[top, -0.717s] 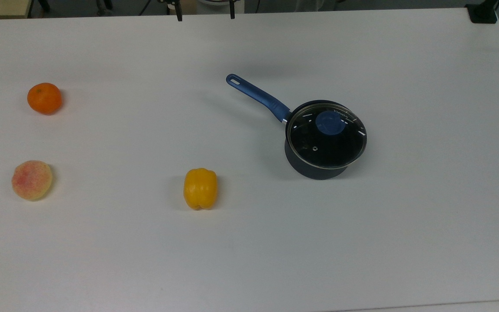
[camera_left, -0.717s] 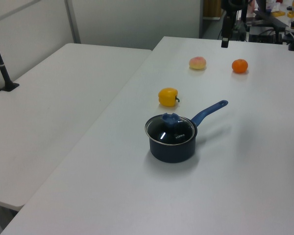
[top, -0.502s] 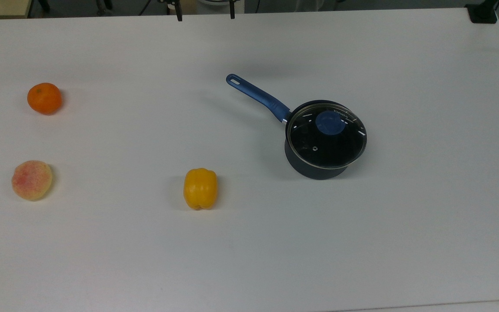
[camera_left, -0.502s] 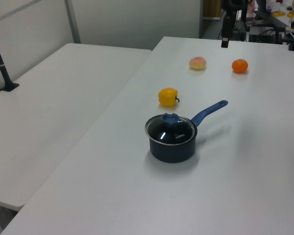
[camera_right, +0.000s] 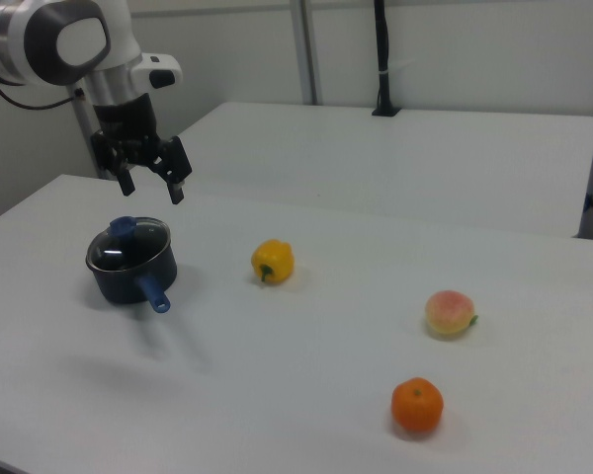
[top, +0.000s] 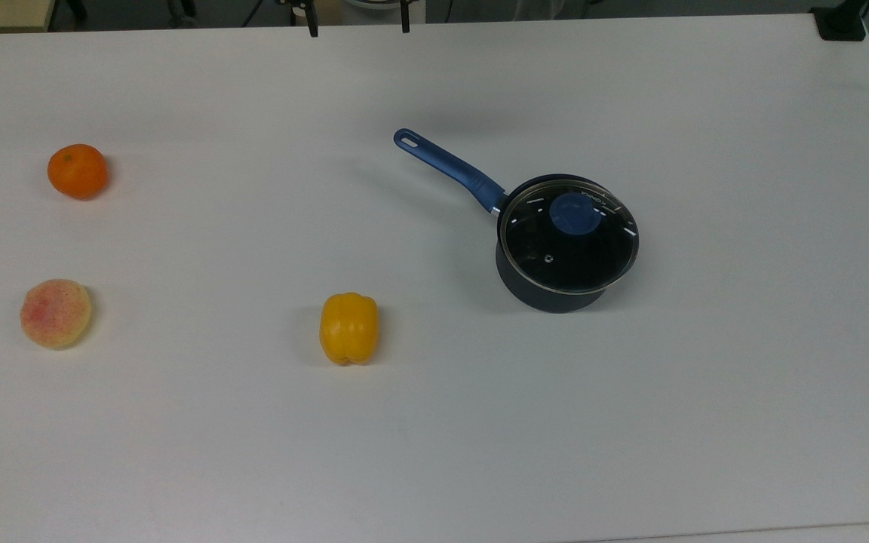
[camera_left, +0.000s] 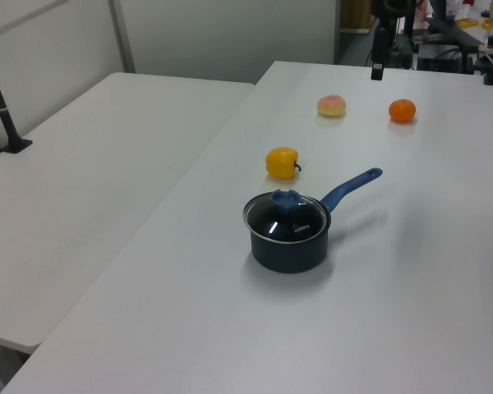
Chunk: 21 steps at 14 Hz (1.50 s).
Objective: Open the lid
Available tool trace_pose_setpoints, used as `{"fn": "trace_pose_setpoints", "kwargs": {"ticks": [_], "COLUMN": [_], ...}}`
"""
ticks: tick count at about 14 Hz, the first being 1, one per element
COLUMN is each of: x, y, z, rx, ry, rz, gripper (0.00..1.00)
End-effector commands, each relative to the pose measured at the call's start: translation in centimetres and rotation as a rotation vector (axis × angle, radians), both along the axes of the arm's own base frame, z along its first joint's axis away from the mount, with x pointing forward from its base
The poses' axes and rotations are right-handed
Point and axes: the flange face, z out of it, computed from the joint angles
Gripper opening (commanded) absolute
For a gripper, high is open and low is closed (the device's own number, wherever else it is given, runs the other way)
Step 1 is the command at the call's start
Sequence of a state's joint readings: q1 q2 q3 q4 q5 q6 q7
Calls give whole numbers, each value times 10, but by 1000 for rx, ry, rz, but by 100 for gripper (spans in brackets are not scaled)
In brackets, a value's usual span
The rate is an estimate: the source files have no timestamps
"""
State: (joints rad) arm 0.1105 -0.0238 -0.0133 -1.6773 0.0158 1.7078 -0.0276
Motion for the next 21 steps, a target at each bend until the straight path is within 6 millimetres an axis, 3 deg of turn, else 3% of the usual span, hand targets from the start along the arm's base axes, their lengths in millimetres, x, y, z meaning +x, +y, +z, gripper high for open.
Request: {"fn": "trace_pose_setpoints", "kwargs": {"ticks": [1,4,6,12,14,17,19,21], "x": [-7,-4,-6,19,26,41,45,53], "y": [0,9,36,106,135,155,179,200], "z": [5,1,2,-19,-37,-61,-78,-106], "rx": [10,17,19,45,50,76,85,72], "ry": [-14,-7,-15,-82,-96,-157,-181,-203], "rz": [16,16,44,31,37,58,91,127], "gripper": [100,100,100,100,100,100,100,100]}}
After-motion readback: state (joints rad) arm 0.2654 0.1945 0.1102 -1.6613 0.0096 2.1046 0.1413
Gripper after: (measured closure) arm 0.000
